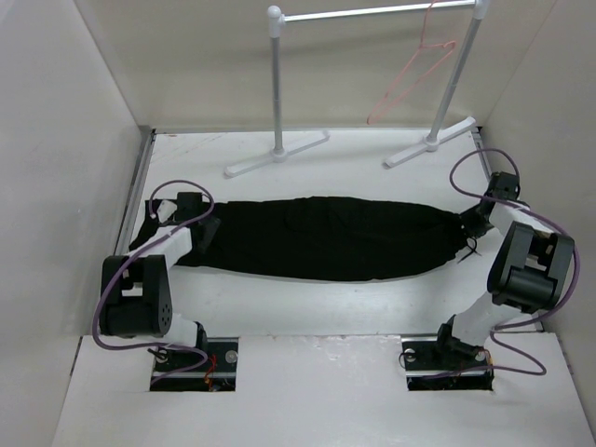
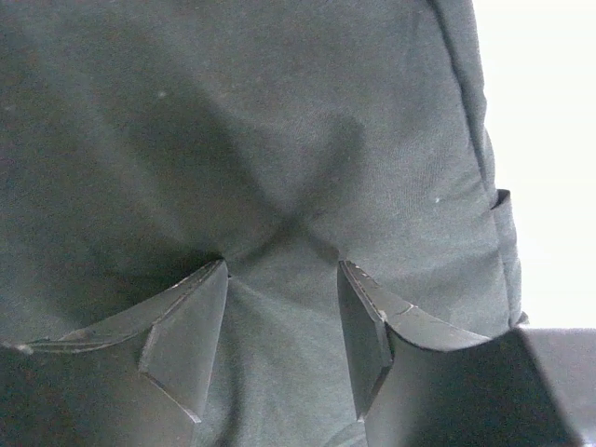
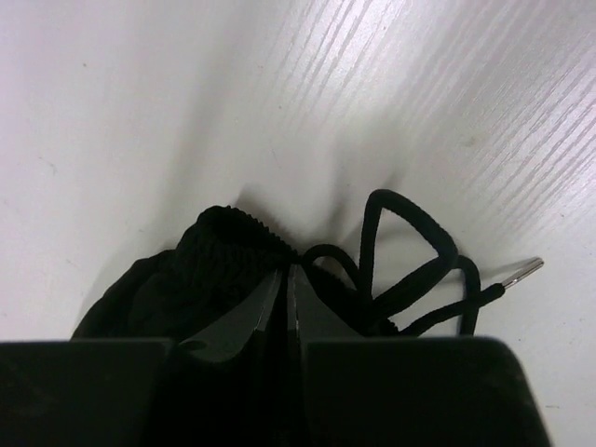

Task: Place the trousers on the hanger
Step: Fold the trousers at the center of the board.

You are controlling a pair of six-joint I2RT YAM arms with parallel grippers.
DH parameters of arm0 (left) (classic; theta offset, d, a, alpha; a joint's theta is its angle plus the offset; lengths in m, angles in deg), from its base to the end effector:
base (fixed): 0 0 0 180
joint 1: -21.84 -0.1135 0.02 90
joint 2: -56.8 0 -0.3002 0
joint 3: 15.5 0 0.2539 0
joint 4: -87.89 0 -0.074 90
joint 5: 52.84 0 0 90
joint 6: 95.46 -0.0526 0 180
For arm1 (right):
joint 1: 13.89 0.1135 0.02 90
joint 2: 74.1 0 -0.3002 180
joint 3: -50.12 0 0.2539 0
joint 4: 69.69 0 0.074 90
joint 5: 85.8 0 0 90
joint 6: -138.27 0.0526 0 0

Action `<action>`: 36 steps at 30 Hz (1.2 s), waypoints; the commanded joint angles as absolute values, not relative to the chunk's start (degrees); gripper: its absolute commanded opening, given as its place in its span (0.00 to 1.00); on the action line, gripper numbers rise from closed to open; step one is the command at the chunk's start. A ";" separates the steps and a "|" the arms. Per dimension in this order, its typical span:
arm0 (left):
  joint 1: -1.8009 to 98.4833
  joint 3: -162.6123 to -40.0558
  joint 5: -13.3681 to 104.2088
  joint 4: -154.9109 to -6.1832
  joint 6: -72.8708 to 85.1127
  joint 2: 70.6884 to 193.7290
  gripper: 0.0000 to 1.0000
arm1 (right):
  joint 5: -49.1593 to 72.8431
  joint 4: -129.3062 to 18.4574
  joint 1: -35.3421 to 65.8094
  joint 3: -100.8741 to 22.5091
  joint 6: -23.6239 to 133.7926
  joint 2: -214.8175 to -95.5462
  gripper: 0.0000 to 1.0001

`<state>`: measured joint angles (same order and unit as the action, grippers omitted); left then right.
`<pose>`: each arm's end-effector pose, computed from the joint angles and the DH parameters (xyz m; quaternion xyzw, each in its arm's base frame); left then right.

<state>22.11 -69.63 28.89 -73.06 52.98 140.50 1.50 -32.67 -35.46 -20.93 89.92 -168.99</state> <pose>0.2912 0.0062 0.1920 -0.4758 0.8030 -0.1140 0.3402 0.3148 -0.1271 0.1995 0.5122 0.8209 0.0214 0.2516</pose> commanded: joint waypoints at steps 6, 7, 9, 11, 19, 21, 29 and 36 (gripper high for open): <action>24.96 -71.09 28.63 -66.93 52.99 132.57 0.54 | -4.32 -30.44 -36.00 -19.72 88.96 -154.81 0.54; 25.40 -71.26 29.16 -66.58 52.99 131.78 0.55 | -4.76 -30.10 -36.00 -18.75 88.96 -152.09 0.57; 26.45 -71.61 29.95 -65.88 52.99 130.37 0.56 | -5.46 -29.31 -36.26 -16.82 89.23 -146.99 0.63; 27.50 -71.79 30.48 -65.35 52.90 129.23 0.56 | -5.55 -28.25 -36.26 -14.97 89.23 -142.85 0.67; 30.58 -70.65 33.29 -65.61 52.81 127.64 0.57 | 2.96 -29.03 -36.53 -1.97 94.32 -136.50 0.76; 31.99 -70.56 33.55 -65.87 52.99 127.73 0.57 | 4.37 -31.48 -36.53 -0.12 95.29 -137.81 0.78; 34.45 -70.56 34.52 -67.37 52.99 128.87 0.57 | 6.22 -40.19 -36.27 1.12 98.97 -145.81 0.76; 33.84 -70.03 34.87 -67.19 52.99 127.73 0.57 | 6.40 -46.70 -35.91 0.42 105.31 -155.74 0.63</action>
